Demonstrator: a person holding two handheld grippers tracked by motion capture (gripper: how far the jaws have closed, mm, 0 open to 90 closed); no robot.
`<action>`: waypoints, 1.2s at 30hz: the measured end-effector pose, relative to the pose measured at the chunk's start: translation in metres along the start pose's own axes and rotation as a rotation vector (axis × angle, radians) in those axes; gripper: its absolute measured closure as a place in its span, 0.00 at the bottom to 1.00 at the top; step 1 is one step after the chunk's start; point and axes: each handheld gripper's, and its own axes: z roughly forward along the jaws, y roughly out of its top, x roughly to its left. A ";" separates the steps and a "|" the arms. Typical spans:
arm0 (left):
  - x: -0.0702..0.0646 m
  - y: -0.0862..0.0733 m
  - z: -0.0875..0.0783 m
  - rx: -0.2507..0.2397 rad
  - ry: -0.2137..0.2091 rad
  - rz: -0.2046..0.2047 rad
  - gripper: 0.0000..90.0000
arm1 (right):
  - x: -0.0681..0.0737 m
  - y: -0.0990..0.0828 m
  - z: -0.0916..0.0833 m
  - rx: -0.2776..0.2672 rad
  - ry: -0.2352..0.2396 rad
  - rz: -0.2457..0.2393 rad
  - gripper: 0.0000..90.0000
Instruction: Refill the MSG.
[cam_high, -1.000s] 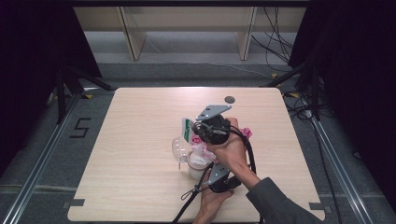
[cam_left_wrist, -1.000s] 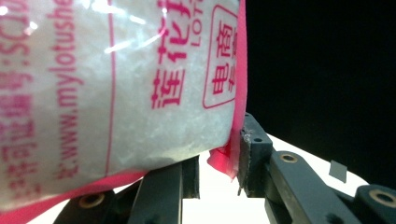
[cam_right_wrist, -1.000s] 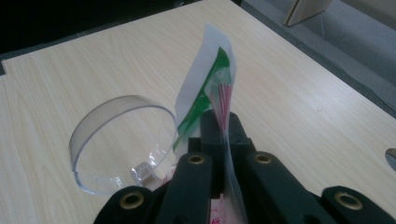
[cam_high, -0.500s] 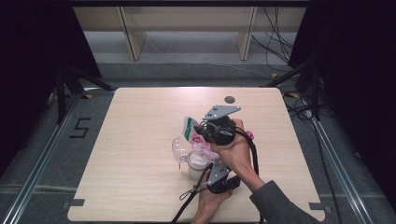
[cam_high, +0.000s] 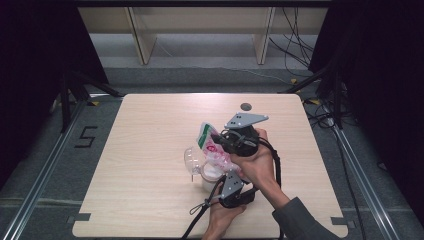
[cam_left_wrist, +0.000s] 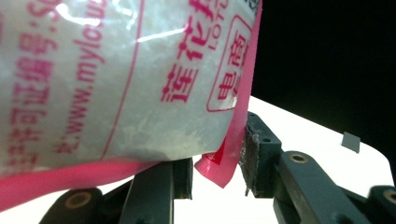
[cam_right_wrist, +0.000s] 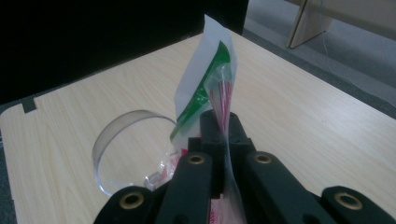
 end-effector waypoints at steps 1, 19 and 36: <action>0.000 0.000 0.000 0.009 0.001 0.001 0.74 | -0.001 0.000 0.000 -0.011 0.002 -0.005 1.00; -0.001 -0.006 -0.007 0.066 0.016 0.006 0.66 | -0.025 -0.026 -0.032 -0.166 0.025 0.124 1.00; -0.009 -0.009 -0.034 0.131 0.043 0.008 0.43 | -0.037 -0.061 -0.058 -0.331 0.059 0.279 1.00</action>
